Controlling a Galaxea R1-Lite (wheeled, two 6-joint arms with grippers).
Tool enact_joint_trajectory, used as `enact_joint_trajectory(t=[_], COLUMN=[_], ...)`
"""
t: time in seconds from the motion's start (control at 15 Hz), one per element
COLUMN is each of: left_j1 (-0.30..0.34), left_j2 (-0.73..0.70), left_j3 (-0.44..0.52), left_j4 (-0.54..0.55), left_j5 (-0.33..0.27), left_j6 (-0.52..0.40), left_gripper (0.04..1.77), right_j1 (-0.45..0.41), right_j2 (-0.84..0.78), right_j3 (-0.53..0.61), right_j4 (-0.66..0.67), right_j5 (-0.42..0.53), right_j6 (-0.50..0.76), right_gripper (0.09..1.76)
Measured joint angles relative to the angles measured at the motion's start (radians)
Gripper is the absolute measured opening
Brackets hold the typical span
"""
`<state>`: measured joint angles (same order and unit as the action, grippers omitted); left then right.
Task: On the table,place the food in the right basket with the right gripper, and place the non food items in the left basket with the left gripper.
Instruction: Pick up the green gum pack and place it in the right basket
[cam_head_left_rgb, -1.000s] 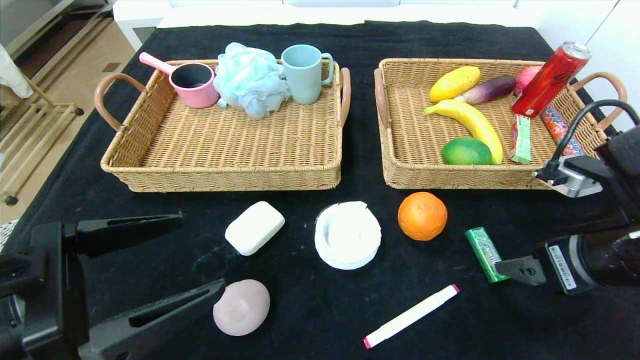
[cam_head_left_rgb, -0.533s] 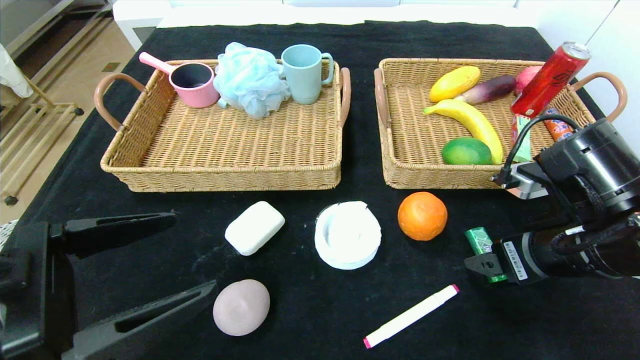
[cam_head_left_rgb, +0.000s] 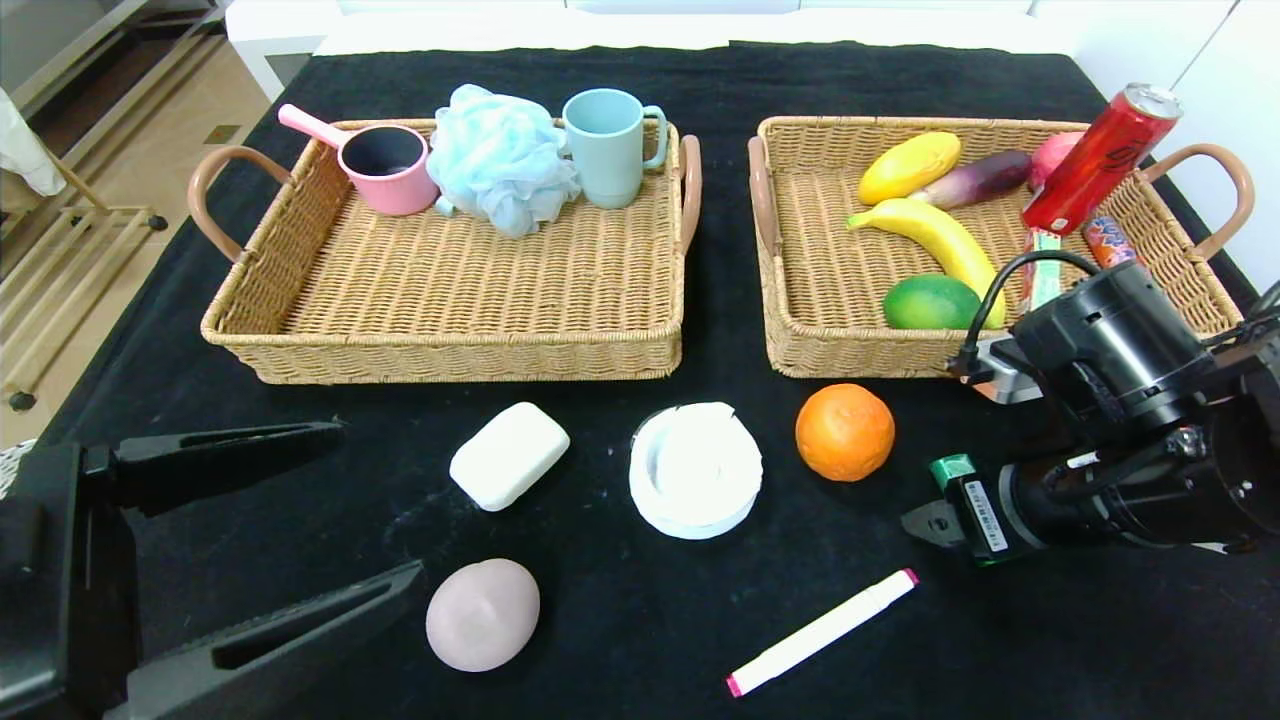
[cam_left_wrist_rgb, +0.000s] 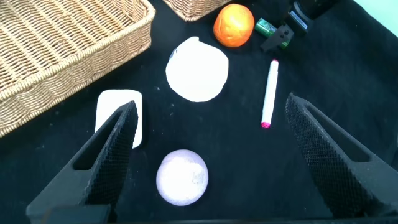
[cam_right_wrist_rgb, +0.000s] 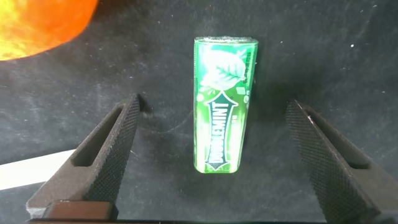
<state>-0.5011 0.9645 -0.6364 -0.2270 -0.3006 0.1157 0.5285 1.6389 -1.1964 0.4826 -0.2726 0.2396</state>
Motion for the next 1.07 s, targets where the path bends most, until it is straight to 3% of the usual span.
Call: enact_joint_trajectory(t=[0.2,0.47,0.53,1.07], left_j1=[0.000,-0.001,-0.001,-0.001], left_j2=[-0.001,-0.002,-0.004,-0.011], left_j3=[0.005,0.011,0.013,0.017], left_j4=[0.000,-0.001,0.000,0.000], left_j5=[0.000,0.000,0.000,0.000], left_j6=[0.000,0.011,0.013,0.020], left_gripper=[1.72,1.72,1.72,1.72], right_j1=[0.005,0.008,0.007,0.006], right_j2=[0.004,0.006,0.006,0.006], right_j3=[0.005,0.009,0.010,0.016], right_j4=[0.000,-0.001,-0.001,-0.001], right_j5=[0.001,0.001,0.001,0.000], right_j6=[0.001,0.000,0.001,0.000], right_gripper=[1.21,0.78,0.56,0.56])
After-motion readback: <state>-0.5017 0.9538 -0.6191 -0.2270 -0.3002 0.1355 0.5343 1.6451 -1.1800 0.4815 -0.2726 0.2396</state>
